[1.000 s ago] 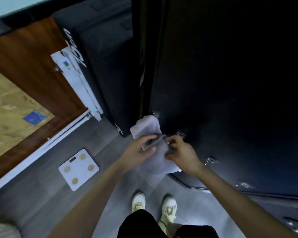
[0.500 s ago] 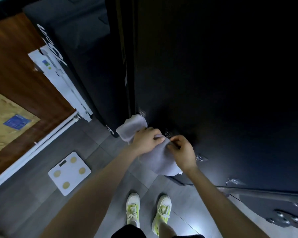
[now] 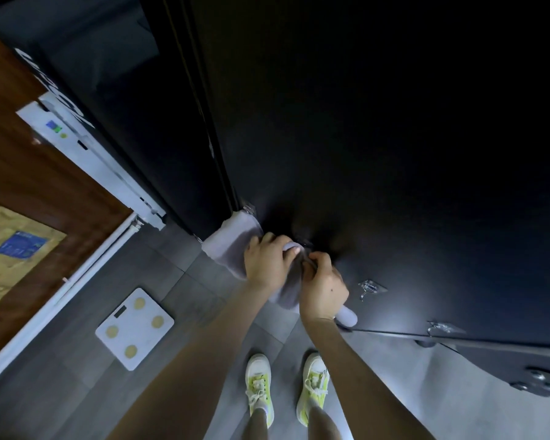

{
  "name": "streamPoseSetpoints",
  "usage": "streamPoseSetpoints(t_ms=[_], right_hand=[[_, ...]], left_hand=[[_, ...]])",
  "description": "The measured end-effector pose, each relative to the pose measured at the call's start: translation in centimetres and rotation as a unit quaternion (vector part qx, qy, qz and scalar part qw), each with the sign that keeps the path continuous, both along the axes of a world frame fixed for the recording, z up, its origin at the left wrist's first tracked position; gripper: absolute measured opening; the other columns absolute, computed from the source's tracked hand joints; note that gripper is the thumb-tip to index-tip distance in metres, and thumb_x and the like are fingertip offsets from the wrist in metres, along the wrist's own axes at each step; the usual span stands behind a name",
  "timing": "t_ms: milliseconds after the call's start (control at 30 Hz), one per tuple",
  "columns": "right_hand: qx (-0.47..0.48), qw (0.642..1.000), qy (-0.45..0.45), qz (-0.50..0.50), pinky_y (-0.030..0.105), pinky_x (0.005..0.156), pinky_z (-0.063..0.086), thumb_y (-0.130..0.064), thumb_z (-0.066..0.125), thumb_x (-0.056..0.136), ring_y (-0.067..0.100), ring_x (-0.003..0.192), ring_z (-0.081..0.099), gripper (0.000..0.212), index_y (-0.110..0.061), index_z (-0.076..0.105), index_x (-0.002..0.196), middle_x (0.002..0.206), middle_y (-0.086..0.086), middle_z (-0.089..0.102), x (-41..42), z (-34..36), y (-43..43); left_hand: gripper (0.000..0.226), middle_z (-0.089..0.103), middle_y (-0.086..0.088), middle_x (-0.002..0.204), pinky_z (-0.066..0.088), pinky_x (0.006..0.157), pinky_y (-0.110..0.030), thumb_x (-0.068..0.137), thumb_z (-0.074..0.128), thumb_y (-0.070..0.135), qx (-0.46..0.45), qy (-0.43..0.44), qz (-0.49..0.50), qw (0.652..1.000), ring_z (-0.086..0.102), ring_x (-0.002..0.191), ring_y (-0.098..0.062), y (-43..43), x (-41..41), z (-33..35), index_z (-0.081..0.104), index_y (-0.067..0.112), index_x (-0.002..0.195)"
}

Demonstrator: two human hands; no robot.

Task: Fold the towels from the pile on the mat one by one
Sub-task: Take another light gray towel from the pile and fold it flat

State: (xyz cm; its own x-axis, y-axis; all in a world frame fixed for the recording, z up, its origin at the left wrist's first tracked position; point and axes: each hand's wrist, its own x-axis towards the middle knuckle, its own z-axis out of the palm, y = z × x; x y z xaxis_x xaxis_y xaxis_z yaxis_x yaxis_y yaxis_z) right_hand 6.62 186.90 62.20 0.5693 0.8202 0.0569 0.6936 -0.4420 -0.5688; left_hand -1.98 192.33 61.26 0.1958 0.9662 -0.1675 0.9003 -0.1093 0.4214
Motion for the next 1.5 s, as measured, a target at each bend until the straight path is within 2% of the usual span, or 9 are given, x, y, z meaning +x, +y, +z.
streamPoseSetpoints(t_ms=[200, 433, 533, 700, 833, 1033, 1100, 1367, 1500], right_hand=[[-0.054, 0.993, 0.096, -0.03, 0.028, 0.059, 0.026, -0.02, 0.056, 0.092, 0.033, 0.078, 0.06, 0.015, -0.01, 0.064, 0.099, 0.081, 0.013, 0.068, 0.7, -2.2, -0.4], [0.09, 0.993, -0.066, 0.026, 0.017, 0.047, 0.036, -0.015, 0.044, 0.083, 0.024, 0.068, 0.064, 0.026, -0.011, 0.069, 0.079, 0.084, 0.004, 0.068, 0.4, -1.9, -2.9], [0.083, 0.996, 0.01, 0.041, 0.026, 0.064, 0.051, -0.013, 0.042, 0.084, 0.027, 0.084, 0.066, 0.031, -0.006, 0.07, 0.092, 0.099, 0.008, 0.068, 0.0, -3.0, -3.3], [0.029, 0.987, 0.15, 0.04, 0.017, 0.083, 0.039, 0.011, 0.048, 0.08, 0.023, 0.108, 0.057, 0.05, -0.004, 0.057, 0.127, 0.126, 0.01, 0.052, -1.0, -3.4, -3.0], [0.019, 0.977, 0.205, 0.06, 0.018, 0.093, 0.038, 0.012, 0.042, 0.083, 0.014, 0.116, 0.046, 0.056, -0.007, 0.049, 0.135, 0.129, 0.002, 0.044, -0.8, -3.2, -3.3], [0.024, 0.935, 0.351, 0.036, 0.001, 0.092, 0.03, 0.023, 0.039, 0.082, -0.013, 0.11, 0.042, 0.052, 0.002, 0.05, 0.129, 0.121, -0.005, 0.044, -0.3, -3.9, -2.8], [0.014, 0.903, 0.429, 0.0, -0.001, 0.087, 0.033, 0.017, 0.04, 0.089, -0.024, 0.097, 0.045, 0.041, -0.004, 0.054, 0.121, 0.111, -0.013, 0.049, 0.1, -3.7, -2.4], [0.03, 0.718, 0.658, -0.224, 0.034, 0.089, 0.048, -0.012, 0.043, 0.099, 0.011, 0.093, 0.055, 0.014, -0.016, 0.052, 0.109, 0.114, 0.004, 0.055, -1.1, -3.1, -0.2], [-0.044, 0.804, 0.539, -0.249, 0.042, 0.101, 0.043, -0.043, 0.049, 0.092, 0.02, 0.106, 0.055, 0.027, -0.024, 0.054, 0.111, 0.114, 0.002, 0.06, -1.8, -3.7, 0.2]], left_hand=[[0.03, 0.06, -0.004, 0.11, 0.039, 0.09, -0.039, 0.091, 0.048, 0.045, -0.044, -0.032, 0.035, 0.998, 0.049, 0.106, -0.032, 0.1, 0.6, -0.8, 0.062, 0.022, 0.105], [0.031, 0.067, -0.005, 0.104, 0.042, 0.095, -0.038, 0.09, 0.049, 0.046, -0.096, -0.076, 0.016, 0.992, 0.057, 0.103, -0.028, 1.4, 0.0, -2.1, 0.063, 0.021, 0.101], [0.032, 0.066, -0.008, 0.106, 0.044, 0.094, -0.038, 0.085, 0.056, 0.046, -0.103, -0.112, 0.049, 0.987, 0.057, 0.105, -0.03, 1.3, 0.0, -2.6, 0.062, 0.019, 0.102], [0.052, 0.056, -0.004, 0.103, 0.046, 0.082, -0.032, 0.066, 0.076, 0.043, 0.008, -0.244, 0.278, 0.929, 0.051, 0.094, -0.018, -1.1, 0.7, -2.3, 0.059, 0.01, 0.103], [0.015, 0.068, 0.001, 0.093, 0.046, 0.077, -0.016, 0.084, 0.066, 0.021, 0.004, -0.318, 0.212, 0.924, 0.062, 0.09, -0.016, -1.7, 1.4, -2.3, 0.071, 0.012, 0.094], [0.038, 0.07, -0.011, 0.098, 0.038, 0.074, -0.025, 0.097, 0.042, 0.034, -0.136, -0.209, 0.194, 0.949, 0.062, 0.094, -0.025, -1.2, 1.6, -3.1, 0.069, 0.007, 0.093], [0.042, 0.068, -0.014, 0.104, 0.039, 0.081, -0.028, 0.099, 0.038, 0.035, -0.171, -0.202, 0.19, 0.945, 0.06, 0.1, -0.029, -0.6, 1.6, -2.9, 0.067, 0.005, 0.097], [0.035, 0.063, -0.007, 0.118, 0.039, 0.092, -0.028, 0.097, 0.044, 0.032, -0.272, -0.328, 0.258, 0.868, 0.056, 0.113, -0.024, -1.1, 1.4, -2.7, 0.061, 0.01, 0.118], [0.039, 0.06, -0.004, 0.121, 0.046, 0.096, -0.037, 0.096, 0.046, 0.037, -0.337, -0.399, 0.259, 0.812, 0.057, 0.113, -0.022, -1.0, 0.9, -2.8, 0.054, 0.016, 0.127]])
